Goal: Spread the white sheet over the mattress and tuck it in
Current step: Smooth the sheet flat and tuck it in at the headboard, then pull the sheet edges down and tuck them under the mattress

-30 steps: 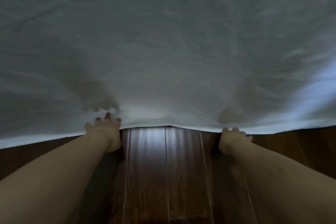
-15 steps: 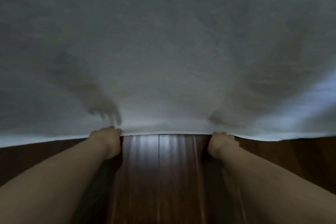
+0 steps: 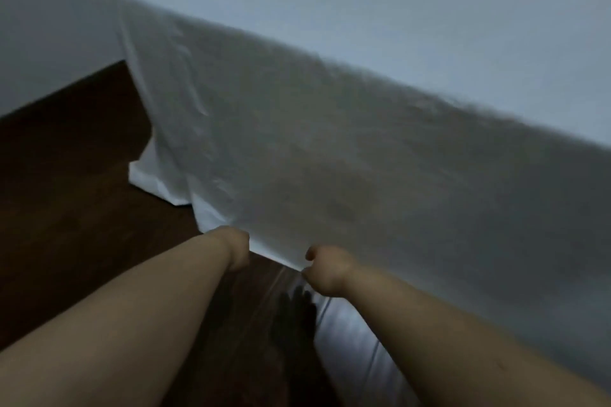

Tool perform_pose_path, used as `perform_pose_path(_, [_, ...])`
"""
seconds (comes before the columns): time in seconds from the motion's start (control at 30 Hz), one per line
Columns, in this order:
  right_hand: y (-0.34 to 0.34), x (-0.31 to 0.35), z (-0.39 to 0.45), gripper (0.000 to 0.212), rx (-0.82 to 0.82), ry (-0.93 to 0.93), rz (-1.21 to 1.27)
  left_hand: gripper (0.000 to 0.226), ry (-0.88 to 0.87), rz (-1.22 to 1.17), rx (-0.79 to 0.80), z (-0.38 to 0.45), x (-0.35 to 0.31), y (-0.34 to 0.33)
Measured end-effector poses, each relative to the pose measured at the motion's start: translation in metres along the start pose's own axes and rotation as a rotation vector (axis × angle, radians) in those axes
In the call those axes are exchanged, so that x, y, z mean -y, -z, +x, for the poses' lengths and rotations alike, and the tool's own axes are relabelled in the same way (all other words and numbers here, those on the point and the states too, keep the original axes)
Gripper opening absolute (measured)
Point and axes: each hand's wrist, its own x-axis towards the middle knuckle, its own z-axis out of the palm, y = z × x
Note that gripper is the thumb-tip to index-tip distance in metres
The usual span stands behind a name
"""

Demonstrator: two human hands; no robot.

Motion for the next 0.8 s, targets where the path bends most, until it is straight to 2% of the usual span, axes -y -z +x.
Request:
perform_pose_path(0.2, [0.05,0.124,0.048,0.039,0.019,-0.001,-0.125,0.037,0.084,-0.204,-0.082,-0.017,0.134,0.045])
perform_pose_path(0.37, [0.066,0.222,0.084,0.046,0.07,0.096,-0.162,0.042,0.21,-0.317,0.019,-0.031,0.218,0.052])
perform_pose_path(0.53, [0.052,0.266,0.149,0.048,0.076,0.142,-0.013,0.046,0.343,-0.353,0.052,-0.003,0.261,0.066])
perform_pose_path(0.67, [0.046,0.286,0.196,0.051,0.04,0.093,0.165,0.046,0.348,-0.38,0.021,0.02,0.282,0.079])
perform_pose_path(0.8, [0.021,0.298,0.231,0.046,0.038,0.066,0.123,0.044,0.331,-0.402,0.011,0.053,0.317,0.066])
